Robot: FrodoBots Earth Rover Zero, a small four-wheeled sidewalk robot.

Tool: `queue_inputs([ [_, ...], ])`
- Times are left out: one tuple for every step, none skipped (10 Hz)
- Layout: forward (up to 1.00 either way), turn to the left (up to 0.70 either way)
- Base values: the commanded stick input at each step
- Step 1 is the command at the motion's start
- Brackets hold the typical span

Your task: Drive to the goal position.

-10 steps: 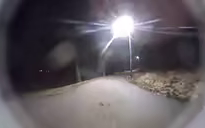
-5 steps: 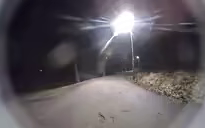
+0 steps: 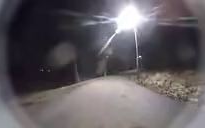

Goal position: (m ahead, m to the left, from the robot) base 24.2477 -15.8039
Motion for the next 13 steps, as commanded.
queue_inputs([
  [1.00, 0.03],
  [1.00, 0.02],
  [1.00, 0.01],
  [1.00, -0.02],
  [1.00, -0.09],
  [1.00, -0.10],
  [1.00, -0.03],
  [1.00, 0.00],
  [1.00, -0.04],
  [1.00, -0.07],
  [1.00, -0.08],
  [1.00, -0.09],
  [1.00, -0.07],
])
